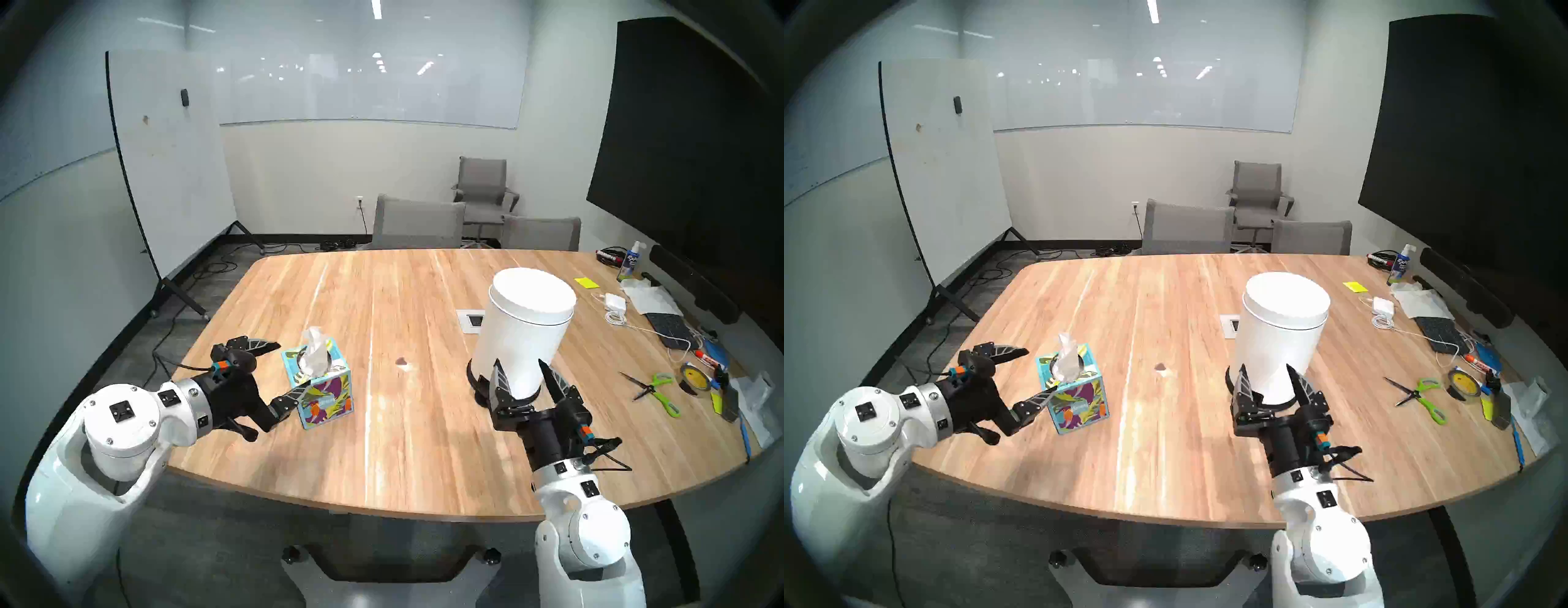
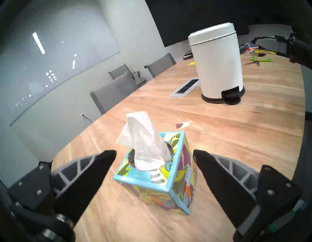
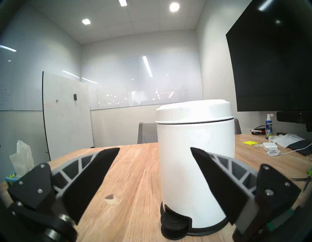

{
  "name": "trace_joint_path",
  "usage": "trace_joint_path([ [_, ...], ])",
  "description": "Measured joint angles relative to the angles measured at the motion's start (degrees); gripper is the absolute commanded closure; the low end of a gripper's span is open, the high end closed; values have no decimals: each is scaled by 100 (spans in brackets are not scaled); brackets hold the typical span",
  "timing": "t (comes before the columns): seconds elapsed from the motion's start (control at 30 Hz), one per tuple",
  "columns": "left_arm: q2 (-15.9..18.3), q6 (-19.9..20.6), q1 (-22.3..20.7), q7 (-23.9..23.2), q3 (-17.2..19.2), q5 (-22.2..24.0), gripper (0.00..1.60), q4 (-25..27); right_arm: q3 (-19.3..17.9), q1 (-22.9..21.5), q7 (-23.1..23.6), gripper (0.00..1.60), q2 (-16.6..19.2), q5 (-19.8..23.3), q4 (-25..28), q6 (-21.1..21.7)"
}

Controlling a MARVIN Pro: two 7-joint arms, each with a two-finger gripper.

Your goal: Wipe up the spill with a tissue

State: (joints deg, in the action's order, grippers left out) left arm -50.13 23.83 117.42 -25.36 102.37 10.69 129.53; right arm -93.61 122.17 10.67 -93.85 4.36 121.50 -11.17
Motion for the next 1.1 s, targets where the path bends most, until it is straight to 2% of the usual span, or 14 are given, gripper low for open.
trace_joint_path([
  [0.23,-161,837,318,297,157,-48,0,317,0,0,0,0,0,0,0,0],
  [0.3,-173,989,343,318,162,-28,0,346,0,0,0,0,0,0,0,0],
  [0.37,-181,1334,358,333,153,41,0,379,0,0,0,0,0,0,0,0],
  [0.43,-178,1424,348,330,141,59,0,380,0,0,0,0,0,0,0,0],
  [0.5,-160,1751,275,291,83,139,0,379,0,0,0,0,0,0,0,0],
  [0.8,-111,2196,68,135,-54,307,0,315,0,0,0,0,0,0,0,0],
  [1.1,-108,2756,-22,266,-45,318,0,375,0,0,0,0,0,0,0,0],
])
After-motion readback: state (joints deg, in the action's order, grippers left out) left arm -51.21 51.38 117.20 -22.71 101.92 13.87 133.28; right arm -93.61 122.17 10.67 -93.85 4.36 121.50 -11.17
